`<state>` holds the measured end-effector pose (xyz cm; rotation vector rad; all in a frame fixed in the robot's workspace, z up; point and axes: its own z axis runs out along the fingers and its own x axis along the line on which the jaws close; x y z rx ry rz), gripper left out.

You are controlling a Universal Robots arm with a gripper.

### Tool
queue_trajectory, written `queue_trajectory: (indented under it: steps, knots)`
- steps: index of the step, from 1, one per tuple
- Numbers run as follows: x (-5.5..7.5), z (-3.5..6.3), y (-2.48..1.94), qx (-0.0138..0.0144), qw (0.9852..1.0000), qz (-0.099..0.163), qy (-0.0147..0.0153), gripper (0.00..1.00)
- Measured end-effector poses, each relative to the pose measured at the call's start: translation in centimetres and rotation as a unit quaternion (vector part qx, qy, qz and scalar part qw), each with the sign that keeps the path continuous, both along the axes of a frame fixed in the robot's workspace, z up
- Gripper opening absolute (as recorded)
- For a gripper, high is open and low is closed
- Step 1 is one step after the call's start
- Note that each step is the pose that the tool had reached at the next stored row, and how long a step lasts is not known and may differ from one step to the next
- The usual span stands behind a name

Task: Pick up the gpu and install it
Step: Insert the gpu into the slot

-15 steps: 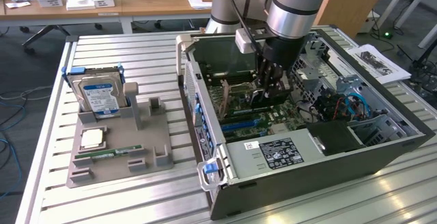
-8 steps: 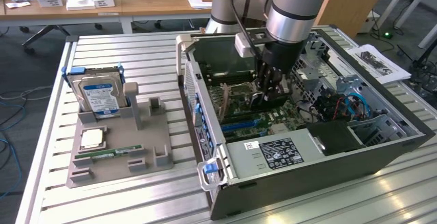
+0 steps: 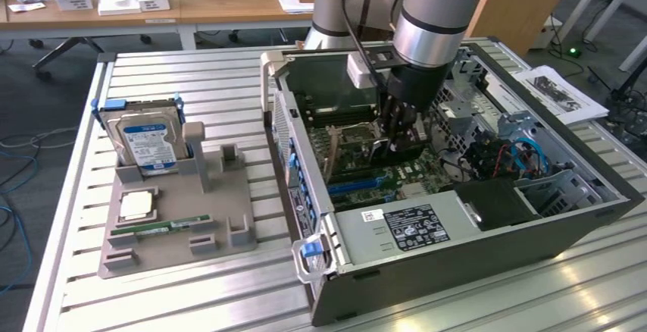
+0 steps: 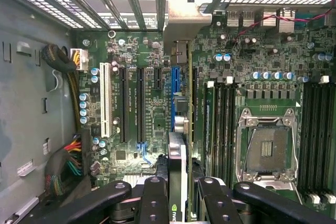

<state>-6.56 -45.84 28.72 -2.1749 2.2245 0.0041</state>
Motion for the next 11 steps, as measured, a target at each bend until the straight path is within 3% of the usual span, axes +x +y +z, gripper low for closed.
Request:
queue_trajectory:
  steps: [11]
  knots:
    - [-0.72,-0.81,0.00,0.0001,1.0000,0.000,0.0000,0.27]
